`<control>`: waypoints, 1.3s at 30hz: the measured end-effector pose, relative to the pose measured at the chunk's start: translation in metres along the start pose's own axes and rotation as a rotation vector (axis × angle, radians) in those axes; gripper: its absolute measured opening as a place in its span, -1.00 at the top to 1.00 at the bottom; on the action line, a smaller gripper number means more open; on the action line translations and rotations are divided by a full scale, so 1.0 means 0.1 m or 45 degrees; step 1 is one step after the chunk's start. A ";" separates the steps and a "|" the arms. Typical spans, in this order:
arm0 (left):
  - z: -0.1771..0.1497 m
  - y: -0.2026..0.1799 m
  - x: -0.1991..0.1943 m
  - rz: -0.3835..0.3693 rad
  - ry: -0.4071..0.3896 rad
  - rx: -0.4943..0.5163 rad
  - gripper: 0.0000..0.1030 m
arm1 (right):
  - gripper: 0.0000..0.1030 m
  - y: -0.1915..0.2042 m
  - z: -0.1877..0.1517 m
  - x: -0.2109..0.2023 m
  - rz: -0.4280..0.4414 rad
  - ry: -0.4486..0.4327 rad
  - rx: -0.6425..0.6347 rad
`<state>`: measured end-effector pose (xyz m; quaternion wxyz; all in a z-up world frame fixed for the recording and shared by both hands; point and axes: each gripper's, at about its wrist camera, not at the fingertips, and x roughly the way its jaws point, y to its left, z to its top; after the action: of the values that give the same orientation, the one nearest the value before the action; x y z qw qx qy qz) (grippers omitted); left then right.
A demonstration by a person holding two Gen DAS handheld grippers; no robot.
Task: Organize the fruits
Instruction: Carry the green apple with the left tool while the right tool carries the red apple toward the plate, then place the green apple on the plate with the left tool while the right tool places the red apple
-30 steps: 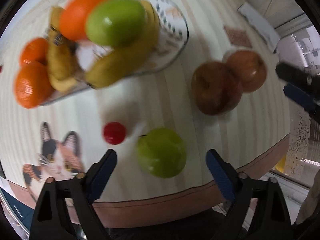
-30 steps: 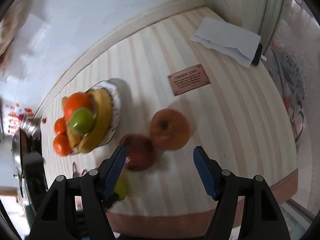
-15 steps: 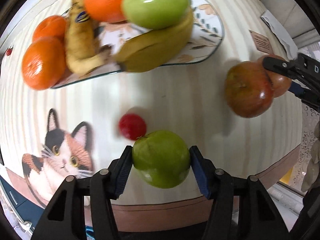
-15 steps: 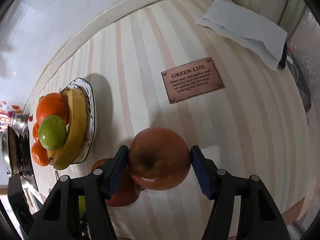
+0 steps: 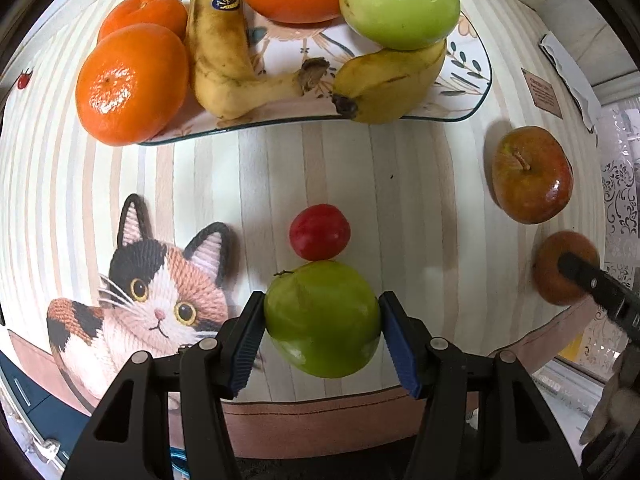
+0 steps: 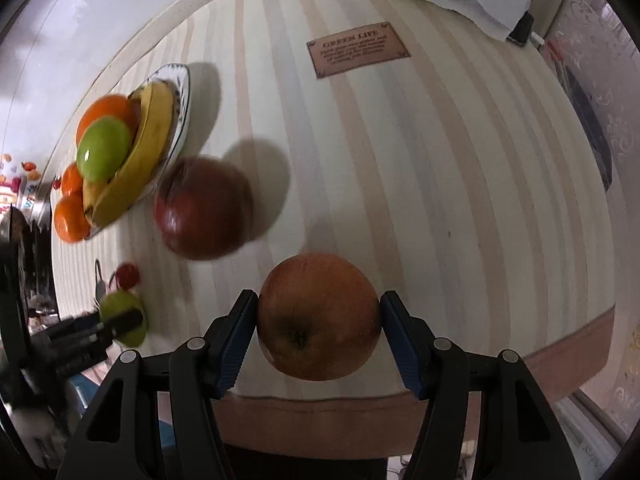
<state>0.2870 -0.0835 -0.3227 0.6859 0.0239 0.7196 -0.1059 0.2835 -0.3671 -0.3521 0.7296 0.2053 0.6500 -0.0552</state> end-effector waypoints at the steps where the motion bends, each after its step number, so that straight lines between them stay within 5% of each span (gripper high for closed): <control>1: 0.01 -0.02 0.00 -0.001 -0.001 0.003 -0.06 | -0.27 0.03 -0.02 0.01 -0.010 -0.002 -0.008; 17: 0.07 -0.08 -0.02 -0.004 -0.035 0.043 -0.06 | -0.28 0.16 0.10 0.06 -0.024 -0.025 -0.006; 27: 0.08 -0.16 -0.76 -0.101 -0.193 0.081 -0.06 | -0.28 0.38 0.06 -0.52 0.128 -0.113 -0.072; 33: 0.45 -0.07 -1.23 -0.126 -0.322 0.059 -0.06 | -0.28 0.70 0.41 -0.83 0.272 -0.187 -0.109; 39: 0.94 0.20 -1.02 -0.071 -0.293 0.001 -0.06 | -0.28 1.00 1.07 -0.57 0.283 -0.176 -0.135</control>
<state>0.3884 -0.0700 -0.2277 0.7608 -0.0082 0.6363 -0.1274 0.4085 -0.3269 -0.2660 0.7841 0.2328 0.5734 0.0466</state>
